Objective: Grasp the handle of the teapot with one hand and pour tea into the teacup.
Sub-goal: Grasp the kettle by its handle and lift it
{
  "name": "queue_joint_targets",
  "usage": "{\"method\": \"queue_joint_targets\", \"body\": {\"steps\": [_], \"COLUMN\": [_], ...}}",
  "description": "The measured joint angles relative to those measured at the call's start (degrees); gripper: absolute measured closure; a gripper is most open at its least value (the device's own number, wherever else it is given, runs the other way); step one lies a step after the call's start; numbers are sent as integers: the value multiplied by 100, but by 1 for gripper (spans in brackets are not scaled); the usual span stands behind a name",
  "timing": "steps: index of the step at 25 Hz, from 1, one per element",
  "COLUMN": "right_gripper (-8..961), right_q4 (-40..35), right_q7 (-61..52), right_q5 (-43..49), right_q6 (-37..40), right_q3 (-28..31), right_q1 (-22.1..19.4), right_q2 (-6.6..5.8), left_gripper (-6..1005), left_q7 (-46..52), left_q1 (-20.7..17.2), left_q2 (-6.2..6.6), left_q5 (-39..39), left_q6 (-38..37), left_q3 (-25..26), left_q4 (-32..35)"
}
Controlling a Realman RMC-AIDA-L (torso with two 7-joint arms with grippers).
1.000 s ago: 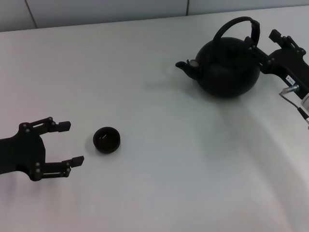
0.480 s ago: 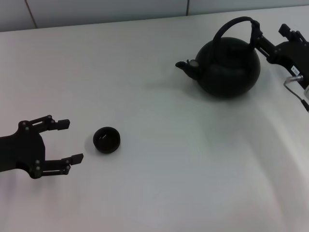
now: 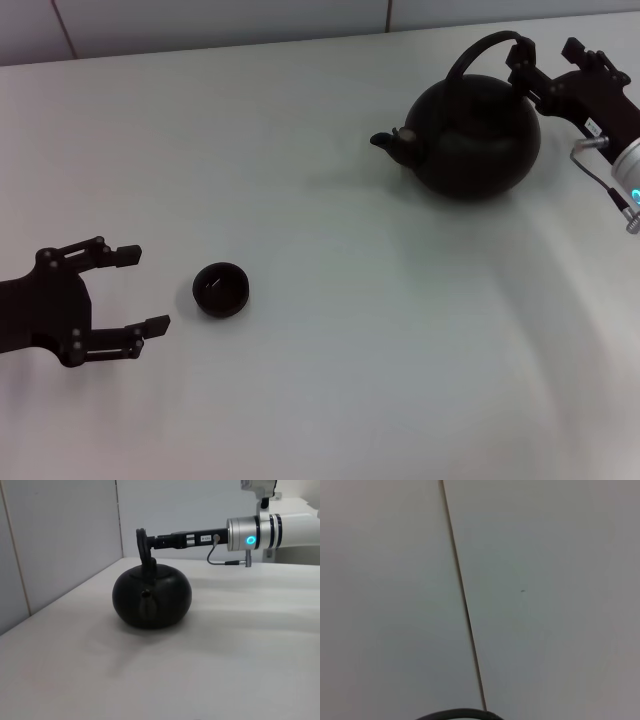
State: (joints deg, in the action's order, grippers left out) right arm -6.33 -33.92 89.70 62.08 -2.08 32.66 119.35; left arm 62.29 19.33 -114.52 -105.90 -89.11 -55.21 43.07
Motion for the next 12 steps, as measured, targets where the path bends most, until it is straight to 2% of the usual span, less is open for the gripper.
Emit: {"method": "queue_joint_targets", "body": {"steps": [10,12], "right_gripper": [129,158], "right_q4": [37,41], "right_q7": [-3,-15], "right_q5": [-1,-1], "right_q6": [-256,-258], "right_q3": [41,48], "right_q1": [133,123], "right_q2": [0,0], "left_gripper": [133,133], "left_q7": [3,3], "left_q1": [33,34], "left_q2": [-12,-11], "left_q5": [-143,-143], "left_q6": [54,53], "left_q3": [25,52], "left_q4": [5,10]}}
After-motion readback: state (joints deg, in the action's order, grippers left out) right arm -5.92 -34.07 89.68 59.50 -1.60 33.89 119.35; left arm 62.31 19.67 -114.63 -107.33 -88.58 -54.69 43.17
